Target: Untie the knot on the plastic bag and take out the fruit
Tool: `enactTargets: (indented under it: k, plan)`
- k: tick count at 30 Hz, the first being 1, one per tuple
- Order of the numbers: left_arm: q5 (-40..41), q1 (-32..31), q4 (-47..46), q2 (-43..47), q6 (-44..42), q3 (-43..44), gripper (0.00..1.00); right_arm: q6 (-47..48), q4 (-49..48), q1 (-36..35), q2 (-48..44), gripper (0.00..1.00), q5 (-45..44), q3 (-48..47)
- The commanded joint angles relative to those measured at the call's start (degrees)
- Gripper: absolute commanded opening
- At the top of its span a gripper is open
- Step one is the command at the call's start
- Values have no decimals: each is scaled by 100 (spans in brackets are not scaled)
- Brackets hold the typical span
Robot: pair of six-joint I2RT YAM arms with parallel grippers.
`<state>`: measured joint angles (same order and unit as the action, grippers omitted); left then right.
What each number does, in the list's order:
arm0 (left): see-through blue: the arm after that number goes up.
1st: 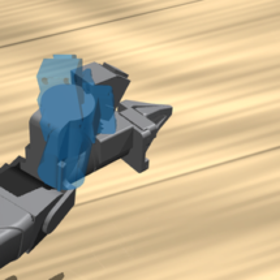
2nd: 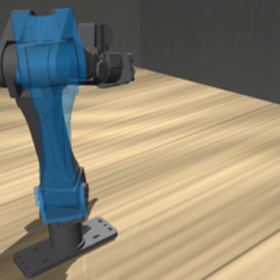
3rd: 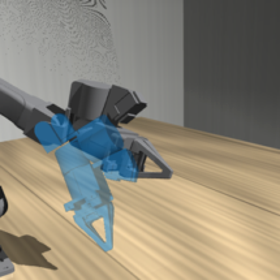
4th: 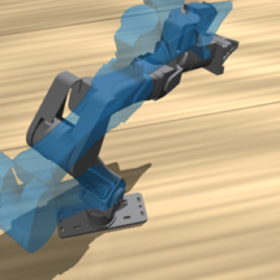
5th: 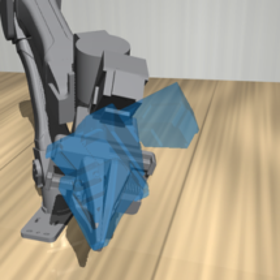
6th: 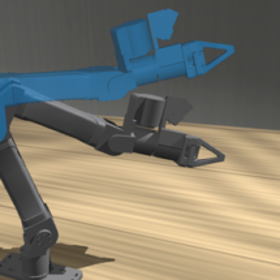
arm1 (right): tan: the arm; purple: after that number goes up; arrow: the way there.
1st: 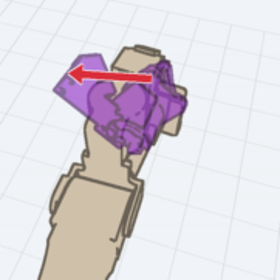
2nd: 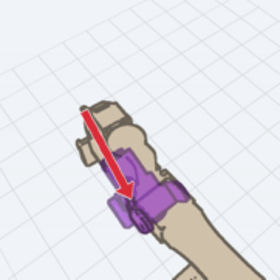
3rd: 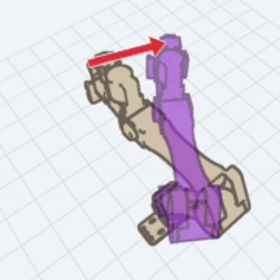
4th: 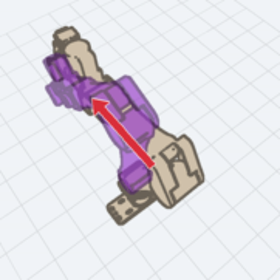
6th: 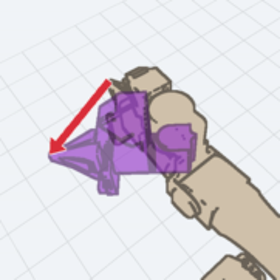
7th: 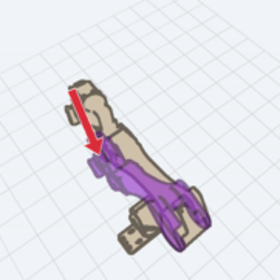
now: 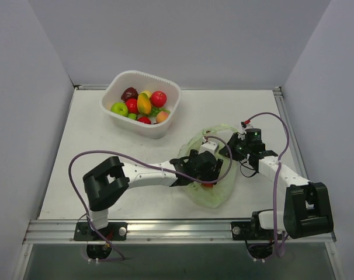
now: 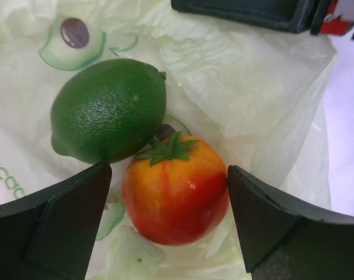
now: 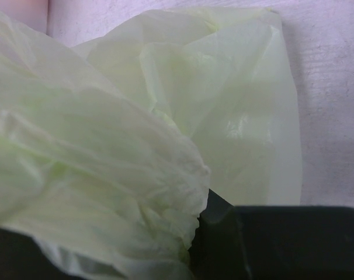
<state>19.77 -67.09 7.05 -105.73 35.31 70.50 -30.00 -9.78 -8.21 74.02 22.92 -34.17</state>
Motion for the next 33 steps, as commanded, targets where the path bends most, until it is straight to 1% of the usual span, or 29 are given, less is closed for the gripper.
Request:
enactTargets:
  k: [1, 7, 9, 12, 13, 17, 18, 25, 26, 30, 31, 33]
  plan:
    - [-350, -59, 25, -175, -33, 280, 92, 3, -120, 21, -98, 12, 64, 42]
    - [-439, -120, 95, -378, -7, 342, 93, -6, -129, 21, -46, 13, 81, 34]
    - [-360, -111, 112, -308, -7, 333, 90, -6, -138, 21, -45, 13, 81, 42]
    - [-194, -111, 121, -37, -77, 272, 72, -6, -129, 30, -37, 13, 73, 42]
    - [-149, -111, 130, 43, -138, 254, 63, -6, -138, 21, -37, 13, 73, 42]
    - [62, -111, 156, 588, -331, 140, 60, -6, -129, 30, -45, 13, 55, 42]
    - [106, -111, 156, 841, -384, 105, 59, -15, -138, 30, -54, 13, 38, 51]
    - [352, -15, 121, 1968, -1149, 201, 59, -50, -94, 21, -151, 13, -50, 77]
    - [361, 55, 121, 2082, -1201, 218, 59, -50, -77, 21, -168, 13, -68, 69]
    - [501, 661, 217, 2530, -1535, 280, 60, -85, -33, 21, -265, 13, -147, 69]
    - [510, 1071, 288, 2575, -1553, 376, 61, -94, -41, 21, -265, 13, -173, 69]
    - [388, 1521, 306, 2619, -1667, 429, 62, -146, -59, 21, -230, 13, -191, 77]
